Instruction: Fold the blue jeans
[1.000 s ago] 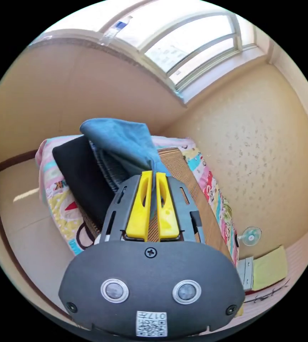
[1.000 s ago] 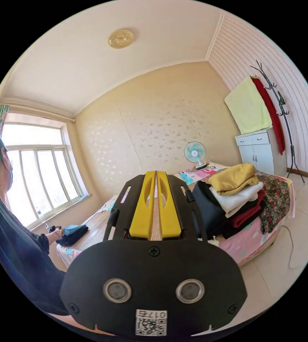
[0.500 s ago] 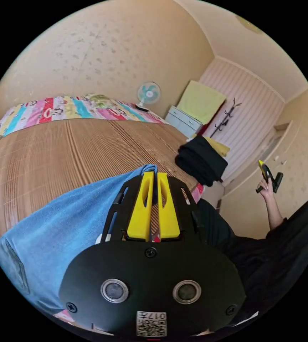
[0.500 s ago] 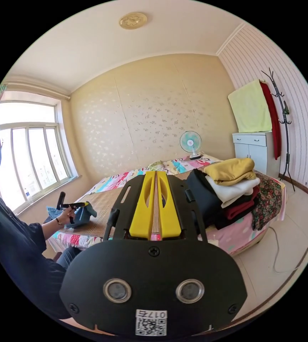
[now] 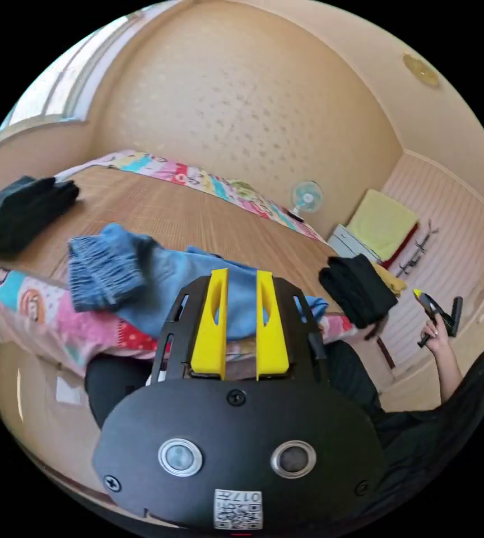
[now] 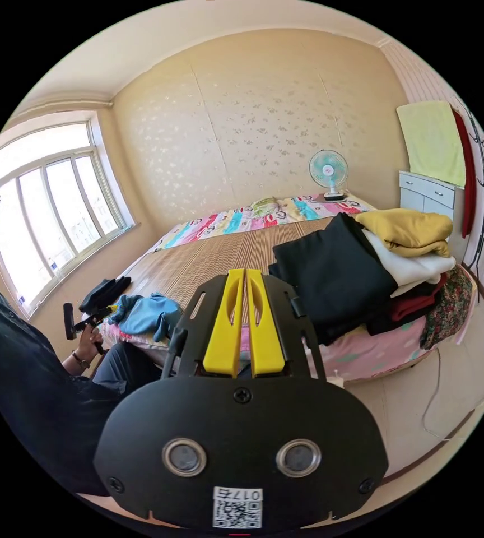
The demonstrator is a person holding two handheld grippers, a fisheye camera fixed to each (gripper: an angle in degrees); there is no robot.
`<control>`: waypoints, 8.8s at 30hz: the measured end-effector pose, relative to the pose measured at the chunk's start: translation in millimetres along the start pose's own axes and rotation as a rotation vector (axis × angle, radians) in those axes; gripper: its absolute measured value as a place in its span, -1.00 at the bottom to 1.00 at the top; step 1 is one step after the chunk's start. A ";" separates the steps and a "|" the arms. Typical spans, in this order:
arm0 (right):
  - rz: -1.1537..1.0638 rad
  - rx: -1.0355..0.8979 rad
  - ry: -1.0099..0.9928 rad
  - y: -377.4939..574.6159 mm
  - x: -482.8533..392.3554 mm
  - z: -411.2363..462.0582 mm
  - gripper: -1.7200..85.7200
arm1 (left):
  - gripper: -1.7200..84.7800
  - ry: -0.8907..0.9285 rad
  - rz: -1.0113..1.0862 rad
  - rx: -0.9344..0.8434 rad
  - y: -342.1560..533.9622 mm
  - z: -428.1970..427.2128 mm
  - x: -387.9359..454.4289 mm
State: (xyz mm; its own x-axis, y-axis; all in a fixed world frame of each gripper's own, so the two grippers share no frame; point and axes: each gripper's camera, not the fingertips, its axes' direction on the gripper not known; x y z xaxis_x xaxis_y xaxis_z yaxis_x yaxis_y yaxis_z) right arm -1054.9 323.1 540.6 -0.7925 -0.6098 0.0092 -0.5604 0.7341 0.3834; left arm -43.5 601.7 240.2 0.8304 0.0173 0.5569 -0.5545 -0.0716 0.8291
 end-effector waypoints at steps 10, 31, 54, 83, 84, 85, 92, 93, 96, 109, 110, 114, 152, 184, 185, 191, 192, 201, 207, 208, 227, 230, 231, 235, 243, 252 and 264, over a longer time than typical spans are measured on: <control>-0.031 0.018 -0.468 30.6 -16.3 127.5 -0.95 | -0.70 0.182 -0.687 -0.022 26.7 21.6 -208.7; -0.225 -0.503 -1.009 152.9 -296.5 453.1 -0.67 | -0.88 0.417 -0.130 0.072 29.7 -59.9 -128.3; -0.537 0.148 -0.803 -21.0 -303.6 209.3 -0.93 | -0.89 0.295 0.073 0.385 125.2 -117.8 -46.1; -0.292 0.145 -1.011 -352.1 -399.4 -24.4 -0.92 | -0.90 0.252 0.635 0.721 -10.8 -355.7 305.9; -0.340 0.169 -0.978 -349.2 -408.0 -34.0 -0.92 | -0.90 0.256 0.657 0.718 -6.0 -360.4 308.0; -0.357 0.173 -0.956 -348.3 -412.0 -37.7 -0.92 | -0.90 0.255 0.663 0.684 -5.3 -362.5 309.2; -0.551 0.237 -0.794 -327.8 -457.2 -85.8 -0.92 | -0.90 0.370 0.662 0.692 26.2 -380.0 296.3; -0.584 0.273 -0.813 -322.3 -461.8 -99.7 -0.92 | -0.90 0.420 0.648 0.724 35.0 -389.5 292.2; -0.683 0.314 -0.818 -312.9 -476.3 -134.8 -0.93 | -0.89 0.475 0.616 0.819 56.7 -417.0 291.5; -0.601 0.177 -0.803 -346.0 -449.8 -139.2 -0.92 | -0.87 0.501 0.659 0.779 35.0 -412.4 312.6; -0.581 0.164 -0.795 -342.8 -439.0 -126.1 -0.92 | -0.87 0.506 0.660 0.764 33.6 -405.3 309.7; -0.436 0.130 -0.800 -320.2 -388.0 -60.3 -0.92 | -0.87 0.546 0.664 0.663 27.7 -344.9 285.8; -0.055 -0.565 0.005 -12.2 20.4 571.7 -0.80 | -0.71 0.052 0.166 -0.517 -19.7 345.6 108.1; 0.257 -0.522 -0.039 26.0 169.6 301.0 -0.81 | -0.79 0.344 -0.203 -0.178 -221.7 69.5 -148.6; 0.251 -0.515 -0.075 5.1 165.4 316.1 -0.79 | -0.78 0.354 -0.186 -0.196 -227.8 74.8 -141.5; -0.084 -0.620 -0.016 -62.7 96.0 416.6 -0.72 | -0.73 0.091 0.148 -0.530 -257.2 164.8 -75.3; -0.137 -0.709 0.009 -51.4 89.0 438.9 -0.73 | -0.73 0.058 0.186 -0.624 -244.9 185.3 -66.7; -0.337 -0.800 0.199 -14.1 120.4 311.7 -0.89 | -0.89 -0.026 0.252 -0.540 -168.2 116.4 -18.2; -0.107 -0.575 0.251 28.8 192.0 134.8 -0.89 | -0.95 0.277 0.120 -0.544 -101.3 52.2 29.4; -0.087 -0.568 0.265 34.3 199.3 123.2 -0.89 | -0.96 0.301 0.112 -0.565 -86.5 49.5 39.0; 0.052 -0.673 -0.265 2.0 138.5 105.2 -0.74 | -0.81 -0.102 0.216 -0.457 -136.8 52.6 -55.4; 0.088 -0.727 -0.341 6.7 116.1 125.4 -0.74 | -0.89 -0.109 0.280 -0.501 -139.1 49.0 -50.4; 0.115 -0.716 -0.358 5.7 112.6 123.9 -0.74 | -0.91 -0.076 0.261 -0.450 -144.1 33.6 -55.3; 0.194 -0.670 -0.367 0.8 113.9 112.6 -0.74 | -0.95 0.100 -0.011 -0.257 -140.8 -7.9 -120.0; 0.266 -0.682 -0.416 -5.0 84.1 127.2 -0.74 | -0.96 0.088 -0.037 -0.332 -123.4 12.8 -158.3; 0.064 -0.780 -0.373 -10.9 34.9 146.2 -0.88 | -0.96 0.088 0.003 -0.375 -118.0 24.3 -166.9; 0.128 -0.736 -0.352 32.4 57.0 89.3 -0.92 | -0.98 0.078 -0.041 -0.395 -42.9 16.1 -171.4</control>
State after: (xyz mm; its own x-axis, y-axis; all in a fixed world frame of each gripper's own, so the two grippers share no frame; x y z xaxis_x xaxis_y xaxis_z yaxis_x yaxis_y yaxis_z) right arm -1139.7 338.8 471.1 -0.9372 -0.3153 -0.1492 -0.2567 0.3339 0.9070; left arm -161.1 585.8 108.4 0.8539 0.0885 0.5129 -0.5120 0.3194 0.7974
